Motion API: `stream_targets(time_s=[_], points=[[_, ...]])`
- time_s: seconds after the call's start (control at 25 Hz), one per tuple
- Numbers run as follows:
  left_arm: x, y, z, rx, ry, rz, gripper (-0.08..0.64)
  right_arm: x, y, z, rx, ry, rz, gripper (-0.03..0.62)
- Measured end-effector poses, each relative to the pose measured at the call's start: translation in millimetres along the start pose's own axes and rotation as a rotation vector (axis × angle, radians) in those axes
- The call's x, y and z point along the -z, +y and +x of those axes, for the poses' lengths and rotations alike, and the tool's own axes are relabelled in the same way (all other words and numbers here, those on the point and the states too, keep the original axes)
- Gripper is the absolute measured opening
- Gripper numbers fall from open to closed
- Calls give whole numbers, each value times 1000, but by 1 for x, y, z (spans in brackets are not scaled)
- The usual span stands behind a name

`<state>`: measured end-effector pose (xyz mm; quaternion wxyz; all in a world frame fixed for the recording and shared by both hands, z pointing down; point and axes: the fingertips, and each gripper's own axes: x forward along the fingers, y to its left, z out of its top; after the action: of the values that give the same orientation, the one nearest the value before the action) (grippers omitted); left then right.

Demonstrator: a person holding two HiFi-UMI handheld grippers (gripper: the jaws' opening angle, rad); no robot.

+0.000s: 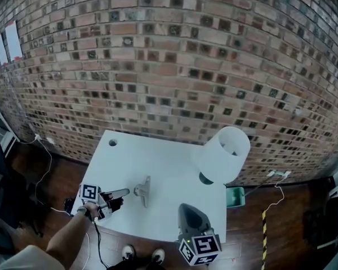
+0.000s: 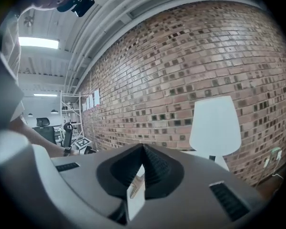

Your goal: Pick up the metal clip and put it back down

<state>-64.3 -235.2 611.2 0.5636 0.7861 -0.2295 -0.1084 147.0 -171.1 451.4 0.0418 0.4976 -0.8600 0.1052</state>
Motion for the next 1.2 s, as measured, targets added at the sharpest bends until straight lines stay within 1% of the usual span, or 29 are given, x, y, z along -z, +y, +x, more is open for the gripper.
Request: stream_targets(time_s=[0.08,0.12,0.16,0.24,0.32,0.48,0.6,0.76,0.92,1.0,1.08,1.2], points=[[5,14,9,47,102,-30,133,4,-7,3,31,14,10,-18],[7,18,12,88,147,-37,168,6,-10,4,44,22,15,-18],[9,20,14,134,183,-42,170,9,-13,5,56,32,19,-18],[9,25,16,210,220,-58,185,16,-16,7,74,58,28,-18],[4,35,16,244,226,-83,194,19,-13,8,78,93,50,-18],[-2,63,17,231,241,-112,202,25,-12,17,81,124,65,-18],[2,79,25,226,265,-135,202,33,-14,28,92,112,50,-18],[5,87,39,232,283,-164,202,42,-3,52,76,121,26,-18],[8,91,49,246,289,-189,202,51,5,73,64,139,40,-18],[4,94,51,233,285,-196,202,53,7,82,65,141,48,-18],[2,99,50,211,300,-194,202,55,9,88,66,140,57,-18],[8,111,47,143,372,-155,202,58,11,94,69,141,69,-18]])
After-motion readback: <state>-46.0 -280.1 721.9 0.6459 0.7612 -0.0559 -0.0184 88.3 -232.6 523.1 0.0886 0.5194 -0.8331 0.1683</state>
